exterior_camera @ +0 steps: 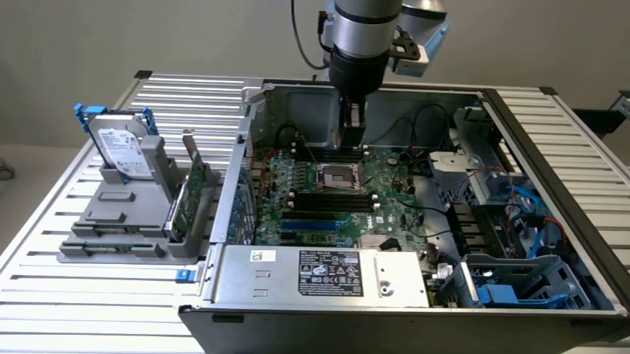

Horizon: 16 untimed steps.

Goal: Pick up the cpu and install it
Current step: 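Place the cpu into insertion slot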

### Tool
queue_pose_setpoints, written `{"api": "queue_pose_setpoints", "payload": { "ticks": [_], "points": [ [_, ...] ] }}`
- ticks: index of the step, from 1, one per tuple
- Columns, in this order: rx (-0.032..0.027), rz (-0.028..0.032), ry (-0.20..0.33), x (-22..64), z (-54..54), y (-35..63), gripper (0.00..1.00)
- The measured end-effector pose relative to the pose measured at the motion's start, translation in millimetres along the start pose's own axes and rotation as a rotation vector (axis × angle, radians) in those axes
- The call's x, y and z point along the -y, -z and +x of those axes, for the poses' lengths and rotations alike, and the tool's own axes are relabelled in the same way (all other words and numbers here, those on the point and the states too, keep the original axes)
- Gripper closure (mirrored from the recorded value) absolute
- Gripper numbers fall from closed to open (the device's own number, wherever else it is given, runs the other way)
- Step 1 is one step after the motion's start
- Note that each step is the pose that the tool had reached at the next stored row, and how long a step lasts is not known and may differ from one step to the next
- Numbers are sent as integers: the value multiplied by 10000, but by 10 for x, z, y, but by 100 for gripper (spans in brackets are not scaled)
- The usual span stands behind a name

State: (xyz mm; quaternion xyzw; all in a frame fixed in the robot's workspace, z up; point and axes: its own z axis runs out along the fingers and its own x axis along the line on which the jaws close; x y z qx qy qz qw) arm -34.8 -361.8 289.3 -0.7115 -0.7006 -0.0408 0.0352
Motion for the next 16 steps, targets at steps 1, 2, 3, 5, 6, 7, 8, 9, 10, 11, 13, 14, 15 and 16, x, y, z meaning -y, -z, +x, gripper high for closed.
{"api": "queue_pose_setpoints", "payload": {
  "ticks": [1,2,3,5,6,7,8,9,10,11,13,14,15,16],
  "points": [
    [1,2,17,0,-1,-18,45],
    [2,4,28,-1,-2,-36,45],
    [1,4,32,0,-2,-54,45],
    [1,5,41,1,-2,-90,45],
    [1,5,42,1,0,-108,45],
    [1,5,42,1,-1,-127,45],
    [2,5,43,1,-3,-146,45],
    [1,5,44,1,-5,-163,45],
    [1,5,44,1,-7,-181,45],
    [1,5,44,1,-9,-199,45],
    [4,6,43,2,-13,-235,45],
    [12,6,42,2,-16,-254,45],
    [22,5,43,2,-17,-272,45],
    [33,5,43,2,-19,-290,45]
  ]
}}
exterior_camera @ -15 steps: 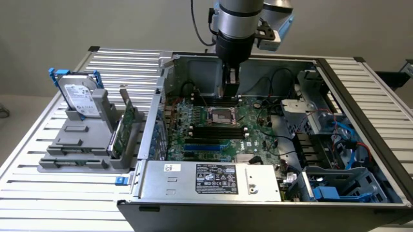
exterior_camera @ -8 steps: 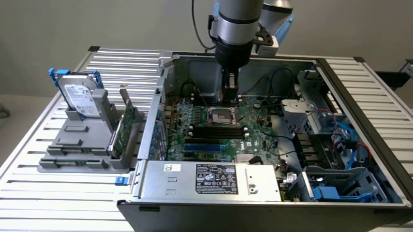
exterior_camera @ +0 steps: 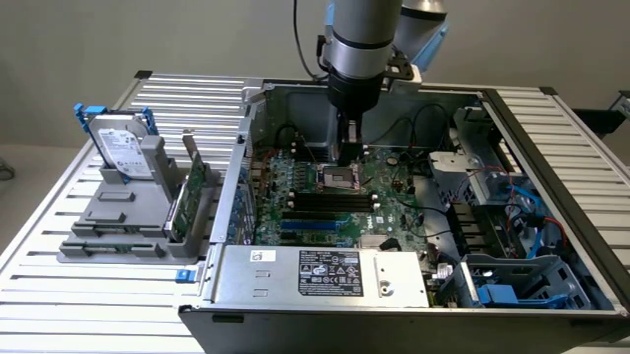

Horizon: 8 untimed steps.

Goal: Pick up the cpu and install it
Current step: 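Place the cpu into insertion slot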

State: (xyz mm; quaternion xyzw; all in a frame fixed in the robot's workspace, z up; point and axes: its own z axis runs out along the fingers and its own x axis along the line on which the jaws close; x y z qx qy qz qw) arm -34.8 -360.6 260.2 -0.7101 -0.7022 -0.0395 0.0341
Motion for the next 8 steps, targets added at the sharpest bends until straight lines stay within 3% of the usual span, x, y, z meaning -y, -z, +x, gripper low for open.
{"api": "queue_pose_setpoints", "payload": {
  "ticks": [8],
  "points": [
    [60,-1,1,1,-15,-144,45]
  ]
}}
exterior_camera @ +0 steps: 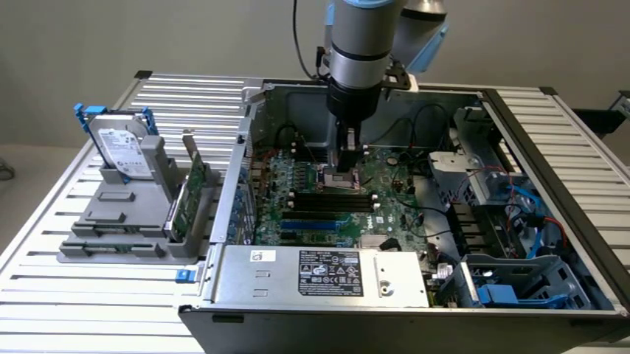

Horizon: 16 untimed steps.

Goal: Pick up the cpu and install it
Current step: 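Place the cpu into insertion slot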

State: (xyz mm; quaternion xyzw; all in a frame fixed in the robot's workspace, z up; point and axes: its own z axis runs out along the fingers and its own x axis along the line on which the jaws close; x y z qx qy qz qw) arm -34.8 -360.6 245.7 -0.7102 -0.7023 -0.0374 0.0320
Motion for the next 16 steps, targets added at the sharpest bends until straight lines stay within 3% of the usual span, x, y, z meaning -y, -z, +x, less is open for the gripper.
{"api": "queue_pose_setpoints", "payload": {
  "ticks": [9,12,16],
  "points": [
    [86,-1,3,1,17,-166,45],
    [159,-2,4,2,27,-218,45],
    [318,-1,28,2,28,-269,45]
  ]
}}
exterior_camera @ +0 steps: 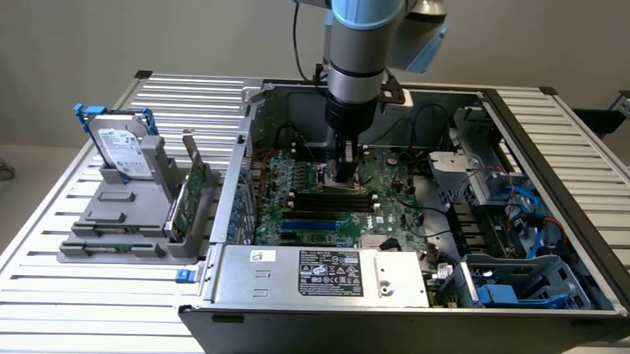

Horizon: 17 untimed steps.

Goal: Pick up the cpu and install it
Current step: 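Place the cpu into insertion slot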

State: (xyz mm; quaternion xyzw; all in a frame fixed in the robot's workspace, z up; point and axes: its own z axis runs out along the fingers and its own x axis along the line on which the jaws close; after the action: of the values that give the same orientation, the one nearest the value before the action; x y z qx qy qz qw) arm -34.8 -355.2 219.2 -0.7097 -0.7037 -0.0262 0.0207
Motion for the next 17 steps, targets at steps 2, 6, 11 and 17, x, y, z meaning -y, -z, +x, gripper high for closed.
{"api": "queue_pose_setpoints", "payload": {
  "ticks": [2,6,11,17],
  "points": [
    [39,-11,32,1,0,-24,45],
    [103,-65,104,4,3,-60,45],
    [107,-115,139,31,4,-79,45],
    [107,-252,163,58,18,-102,45]
  ]
}}
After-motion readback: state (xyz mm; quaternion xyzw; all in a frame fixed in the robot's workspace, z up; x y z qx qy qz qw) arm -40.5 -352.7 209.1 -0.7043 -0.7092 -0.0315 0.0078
